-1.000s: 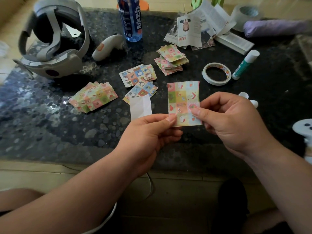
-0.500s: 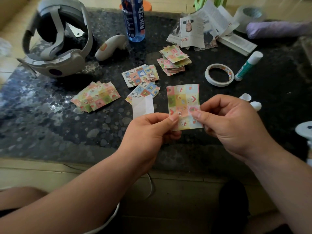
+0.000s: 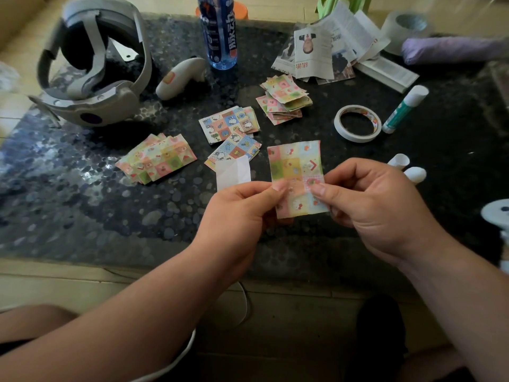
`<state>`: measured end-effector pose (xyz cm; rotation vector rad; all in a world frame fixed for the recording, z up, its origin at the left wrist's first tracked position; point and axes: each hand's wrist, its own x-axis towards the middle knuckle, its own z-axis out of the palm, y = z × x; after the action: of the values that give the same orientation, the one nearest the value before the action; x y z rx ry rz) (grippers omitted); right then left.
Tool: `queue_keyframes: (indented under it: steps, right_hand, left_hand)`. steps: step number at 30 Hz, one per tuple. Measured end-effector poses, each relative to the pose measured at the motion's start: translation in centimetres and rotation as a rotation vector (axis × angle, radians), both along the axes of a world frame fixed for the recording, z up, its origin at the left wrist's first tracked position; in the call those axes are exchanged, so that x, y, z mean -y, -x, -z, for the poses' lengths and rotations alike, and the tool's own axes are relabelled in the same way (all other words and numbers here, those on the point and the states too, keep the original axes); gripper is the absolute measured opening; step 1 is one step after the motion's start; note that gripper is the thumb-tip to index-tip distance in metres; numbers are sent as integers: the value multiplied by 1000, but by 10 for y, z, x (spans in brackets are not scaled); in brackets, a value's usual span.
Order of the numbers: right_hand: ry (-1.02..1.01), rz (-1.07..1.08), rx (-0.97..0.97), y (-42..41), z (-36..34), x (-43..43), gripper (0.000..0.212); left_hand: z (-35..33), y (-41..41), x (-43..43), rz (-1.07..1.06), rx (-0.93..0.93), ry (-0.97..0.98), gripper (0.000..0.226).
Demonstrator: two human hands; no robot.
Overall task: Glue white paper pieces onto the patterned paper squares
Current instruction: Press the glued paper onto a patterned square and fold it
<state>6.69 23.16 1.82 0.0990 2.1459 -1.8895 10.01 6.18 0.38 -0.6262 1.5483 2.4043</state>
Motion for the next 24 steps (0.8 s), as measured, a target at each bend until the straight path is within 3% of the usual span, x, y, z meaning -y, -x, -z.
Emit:
queue_keyframes:
  steps: [4, 11, 18, 21, 24]
  right_hand:
    - [43, 8, 75, 0, 1, 1, 8]
    - [47, -3, 129, 2, 6, -1, 11]
    - [29, 21, 155, 4, 9, -2, 12]
    - [-11, 29, 176, 4, 15, -2, 13]
    - [-100, 23, 209, 5, 21, -3, 10]
  left_hand:
    - [-1, 2, -1, 6, 34, -25, 24]
    - [5, 5, 1, -21, 41, 54, 13]
    - [11, 8, 0, -21, 45, 61, 22]
    - [16, 8, 0, 52, -2, 372, 30]
    - [24, 4, 1, 237, -163, 983, 37]
